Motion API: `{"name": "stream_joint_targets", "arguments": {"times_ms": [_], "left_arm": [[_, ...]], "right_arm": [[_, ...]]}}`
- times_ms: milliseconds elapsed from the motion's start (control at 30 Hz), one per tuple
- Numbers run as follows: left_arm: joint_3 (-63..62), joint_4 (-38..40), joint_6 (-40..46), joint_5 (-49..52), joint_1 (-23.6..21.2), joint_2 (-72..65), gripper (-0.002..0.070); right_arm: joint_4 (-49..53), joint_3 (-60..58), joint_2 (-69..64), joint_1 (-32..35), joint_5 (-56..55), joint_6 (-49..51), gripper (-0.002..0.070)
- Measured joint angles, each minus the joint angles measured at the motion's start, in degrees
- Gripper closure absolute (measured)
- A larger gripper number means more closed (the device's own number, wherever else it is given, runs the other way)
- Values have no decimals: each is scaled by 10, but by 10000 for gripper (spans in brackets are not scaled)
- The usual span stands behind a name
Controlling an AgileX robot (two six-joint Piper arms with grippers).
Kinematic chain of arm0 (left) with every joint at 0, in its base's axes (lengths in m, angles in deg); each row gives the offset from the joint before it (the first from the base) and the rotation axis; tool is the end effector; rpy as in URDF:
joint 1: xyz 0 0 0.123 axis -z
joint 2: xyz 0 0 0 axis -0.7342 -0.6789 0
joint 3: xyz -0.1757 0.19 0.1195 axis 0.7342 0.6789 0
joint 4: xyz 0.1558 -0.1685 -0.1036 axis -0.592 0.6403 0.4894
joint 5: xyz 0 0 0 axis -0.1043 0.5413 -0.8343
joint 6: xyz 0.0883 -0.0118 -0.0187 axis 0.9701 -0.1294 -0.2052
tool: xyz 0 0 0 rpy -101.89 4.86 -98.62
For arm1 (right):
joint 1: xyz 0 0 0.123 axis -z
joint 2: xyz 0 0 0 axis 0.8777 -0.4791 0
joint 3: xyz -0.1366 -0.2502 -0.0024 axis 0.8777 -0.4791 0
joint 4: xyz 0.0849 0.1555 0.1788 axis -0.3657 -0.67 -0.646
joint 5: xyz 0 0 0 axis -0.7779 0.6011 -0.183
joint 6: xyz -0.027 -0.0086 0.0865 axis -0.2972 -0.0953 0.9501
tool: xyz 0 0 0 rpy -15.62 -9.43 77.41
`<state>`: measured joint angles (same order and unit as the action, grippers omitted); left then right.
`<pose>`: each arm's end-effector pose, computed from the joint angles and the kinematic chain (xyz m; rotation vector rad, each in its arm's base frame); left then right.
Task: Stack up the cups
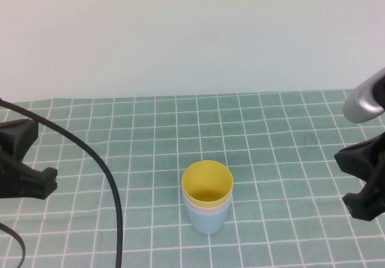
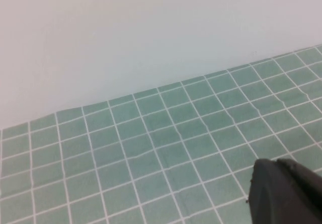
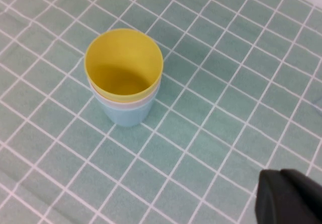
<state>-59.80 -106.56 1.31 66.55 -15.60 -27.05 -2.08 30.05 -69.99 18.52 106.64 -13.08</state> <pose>0.1449 -0.0636 0.3561 0.4423 1.8324 -0.0825 0.1683 0.1389 0.3531 -0.7626 2.1748 0.2314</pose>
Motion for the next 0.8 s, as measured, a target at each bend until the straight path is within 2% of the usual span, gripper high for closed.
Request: {"name": "stream_joint_targets", "arguments": {"times_ms": [267, 367, 467, 633, 733, 800], "left_arm": [[1, 0, 0, 9, 0, 6, 676], [7, 0, 0, 9, -19, 46, 676], [15, 0, -2, 9, -69, 97, 676], [21, 17, -37, 20, -200, 195, 676], [21, 71, -62, 14, -268, 247, 676], [21, 88, -62, 13, -296, 270, 676]], "right_arm": [[1, 0, -1, 0, -7, 1, 673], [1, 0, 0, 0, -4, 1, 675], [1, 0, 0, 0, -4, 1, 675], [5, -9, 14, 8, 8, 1, 675], [5, -36, 66, 43, 7, 1, 675], [5, -64, 116, 85, -10, 1, 675]]}}
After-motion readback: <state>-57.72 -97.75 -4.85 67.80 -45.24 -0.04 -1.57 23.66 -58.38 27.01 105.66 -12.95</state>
